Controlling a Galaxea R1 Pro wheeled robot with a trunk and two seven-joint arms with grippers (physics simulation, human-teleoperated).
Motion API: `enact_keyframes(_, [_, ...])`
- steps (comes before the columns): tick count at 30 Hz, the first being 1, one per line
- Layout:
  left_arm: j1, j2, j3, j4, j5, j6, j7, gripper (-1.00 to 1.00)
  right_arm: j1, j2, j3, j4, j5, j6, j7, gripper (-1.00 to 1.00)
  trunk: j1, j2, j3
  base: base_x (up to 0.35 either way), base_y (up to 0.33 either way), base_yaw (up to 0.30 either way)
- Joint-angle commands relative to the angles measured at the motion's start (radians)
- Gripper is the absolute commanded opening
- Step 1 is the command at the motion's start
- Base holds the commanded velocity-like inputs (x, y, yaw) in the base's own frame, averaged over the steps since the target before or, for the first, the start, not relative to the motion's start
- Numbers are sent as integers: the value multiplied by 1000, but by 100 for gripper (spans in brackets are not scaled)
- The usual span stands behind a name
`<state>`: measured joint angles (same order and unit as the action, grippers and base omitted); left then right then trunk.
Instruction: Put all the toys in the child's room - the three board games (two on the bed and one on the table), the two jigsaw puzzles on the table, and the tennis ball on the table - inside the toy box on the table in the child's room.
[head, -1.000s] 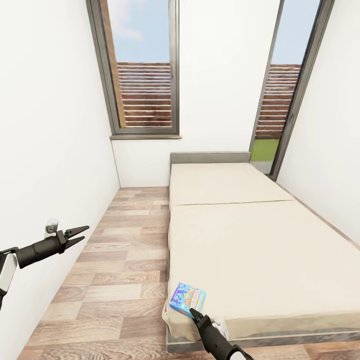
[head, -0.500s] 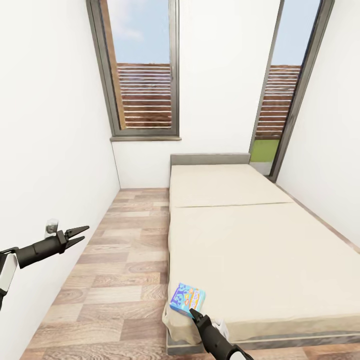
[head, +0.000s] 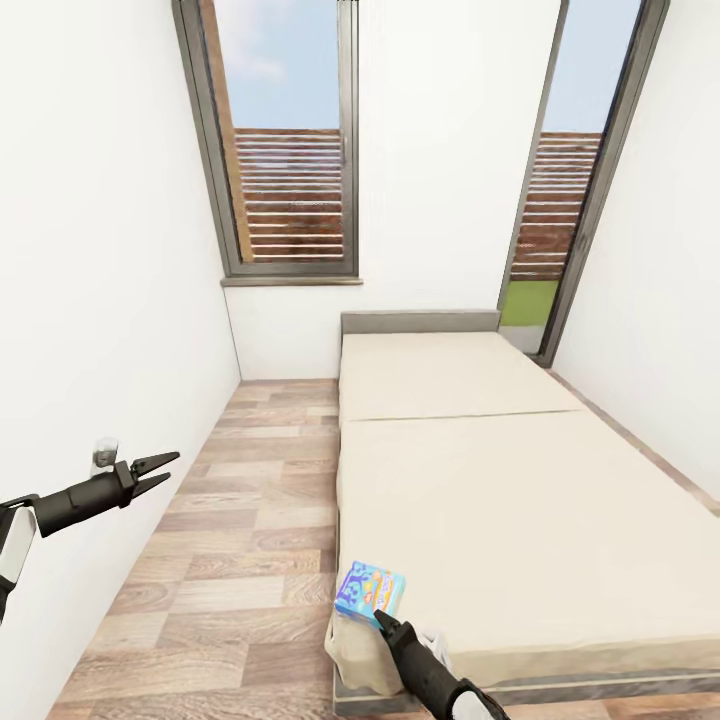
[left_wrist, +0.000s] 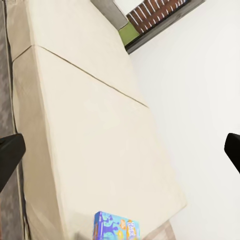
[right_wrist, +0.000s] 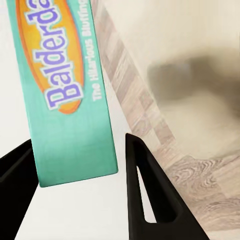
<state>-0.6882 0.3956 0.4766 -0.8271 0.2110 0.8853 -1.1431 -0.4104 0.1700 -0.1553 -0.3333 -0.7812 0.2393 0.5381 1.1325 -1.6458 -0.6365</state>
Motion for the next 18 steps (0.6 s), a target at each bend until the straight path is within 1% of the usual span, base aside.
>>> enact_keyframes(1, [-1,0,1,0,2,6,-1,100,-11,3,-4,-4,-4,11,0,-100,-4,7,2,0,0,0])
enact_keyframes(3, [-1,0,1,0,2,6,-1,100,-40,4,-2,-23,2,22,-23,-100,-12,21,8,0,0,0])
enact_keyframes(4, [-1,0,1,0,2,6,-2,100,-64,4,10,-49,10,42,-58,-100,-16,28,12,0,0,0])
enact_keyframes(5, [-1,0,1,0,3,6,-2,100,-70,4,19,-60,13,52,-69,-100,-19,35,15,0,0,0])
enact_keyframes(6, [-1,0,1,0,3,6,-2,100,-85,4,55,-109,17,89,-98,-100,-23,42,18,0,0,0])
enact_keyframes(7, [-1,0,1,0,3,6,-2,100,-93,4,104,-184,19,128,-114,-100,-27,49,21,0,0,0])
enact_keyframes(8, [-1,0,1,0,4,6,-3,100,-94,4,122,-214,20,140,-118,-100,-31,56,24,0,0,0])
enact_keyframes(9, [-1,0,1,0,4,6,-3,100,-97,4,172,-302,19,168,-125,-100,-35,63,27,0,0,0])
enact_keyframes(10, [-1,0,1,0,4,6,-3,100,-98,4,199,-348,18,180,-128,-100,-39,70,30,0,0,0])
enact_keyframes(13, [-1,0,1,0,5,6,-4,100,-100,4,235,-409,16,196,-127,-100,-50,91,40,0,0,0])
enact_keyframes(16, [-1,-3,0,0,5,6,-4,100,-100,4,248,-432,13,209,-125,-100,-62,112,49,0,0,0])
enact_keyframes(18, [-1,-7,-9,0,5,6,-4,100,-100,4,253,-439,15,229,-124,-100,-69,126,55,0,0,0])
